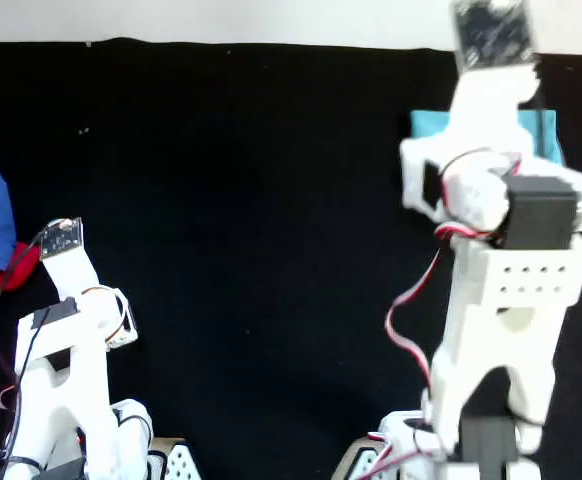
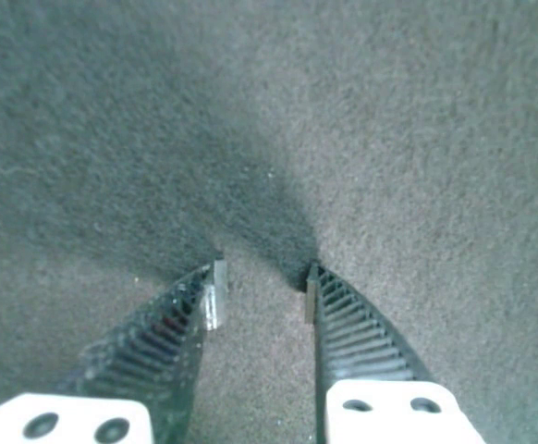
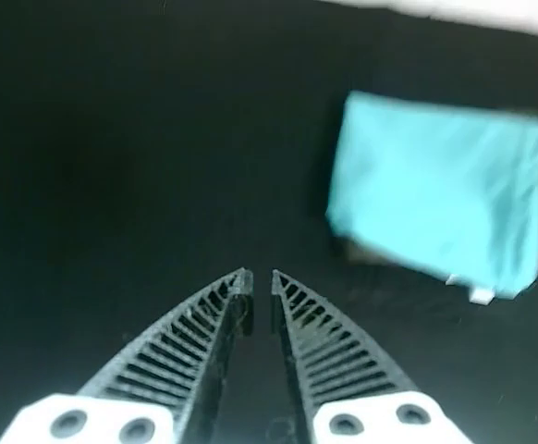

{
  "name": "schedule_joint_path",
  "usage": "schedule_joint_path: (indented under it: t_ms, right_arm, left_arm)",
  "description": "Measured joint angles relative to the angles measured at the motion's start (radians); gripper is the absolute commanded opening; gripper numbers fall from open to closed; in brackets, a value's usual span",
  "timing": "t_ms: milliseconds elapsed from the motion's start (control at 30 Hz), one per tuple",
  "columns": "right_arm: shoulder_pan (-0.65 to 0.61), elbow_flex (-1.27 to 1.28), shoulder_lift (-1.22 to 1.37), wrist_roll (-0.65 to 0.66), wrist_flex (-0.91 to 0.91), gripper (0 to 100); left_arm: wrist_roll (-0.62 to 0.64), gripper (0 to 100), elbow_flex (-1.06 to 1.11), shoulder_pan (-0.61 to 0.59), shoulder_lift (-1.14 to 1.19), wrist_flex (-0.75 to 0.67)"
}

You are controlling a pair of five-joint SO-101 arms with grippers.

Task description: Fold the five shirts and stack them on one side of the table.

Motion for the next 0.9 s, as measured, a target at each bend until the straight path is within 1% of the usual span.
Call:
schedule_joint_path:
  t_ms: [100,300,400,467,600,900]
  right_arm:
    - [-0.005,0.361,-0.124,0.000,-0.170,4.1]
    - [-0.008,1.151,-0.324,-0.002,-0.695,4.4]
    - [-0.008,1.471,-0.402,-0.002,-0.939,4.4]
    - [-0.008,1.639,-0.433,-0.002,-1.053,4.4]
    - [-0.008,1.844,-0.460,-0.003,-1.204,4.4]
    - [-0.008,1.881,-0.474,-0.003,-1.246,4.4]
  left_arm:
    - [0.000,15,0.000,0.000,0.000,0.000]
    - [0.000,15,0.000,0.000,0.000,0.000]
    - [0.000,15,0.000,0.000,0.000,0.000]
    - [0.000,15,0.000,0.000,0.000,0.000]
    - [0.000,15,0.000,0.000,0.000,0.000]
    - [0.000,16,-0.005,0.000,0.000,0.000]
